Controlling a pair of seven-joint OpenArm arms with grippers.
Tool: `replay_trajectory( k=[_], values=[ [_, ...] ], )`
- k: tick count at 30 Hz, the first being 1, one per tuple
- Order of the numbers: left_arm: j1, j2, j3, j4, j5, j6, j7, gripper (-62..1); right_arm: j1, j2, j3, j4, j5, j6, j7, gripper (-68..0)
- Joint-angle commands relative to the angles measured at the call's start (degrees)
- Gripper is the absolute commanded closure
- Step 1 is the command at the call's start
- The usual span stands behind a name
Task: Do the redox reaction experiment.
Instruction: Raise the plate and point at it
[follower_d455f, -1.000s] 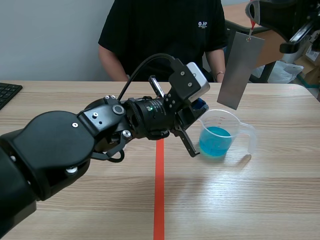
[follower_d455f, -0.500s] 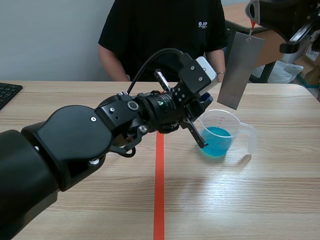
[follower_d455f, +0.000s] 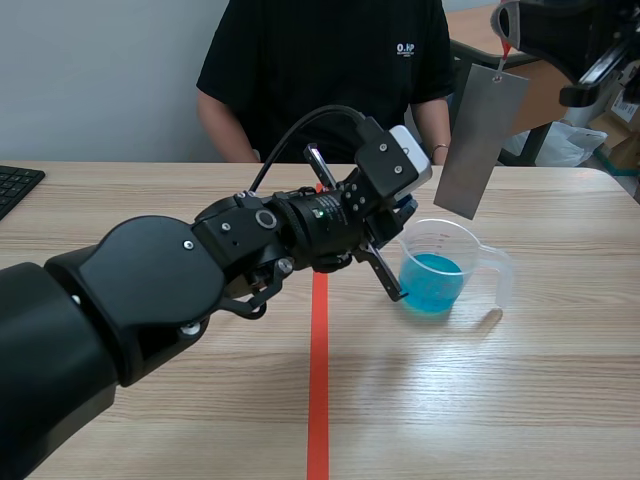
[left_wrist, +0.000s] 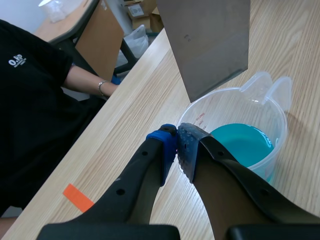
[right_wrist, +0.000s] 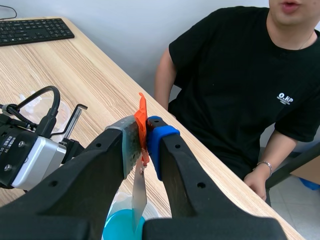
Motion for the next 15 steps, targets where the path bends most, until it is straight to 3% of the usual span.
replay_trajectory(
  k=[1,15],
  values=[
    [-1.1,1.0,-0.1,0.8,-0.3,0.3,-0.8,-4.7,0.9,0.9,0.5,0.9,0.7,0.3,0.7,-1.5],
    [-1.1,0.9,-0.1,0.8,-1.0,0.3,-0.8,-4.7,0.9,0.9,0.5,0.9,0.7,0.3,0.6,-1.5]
  ],
)
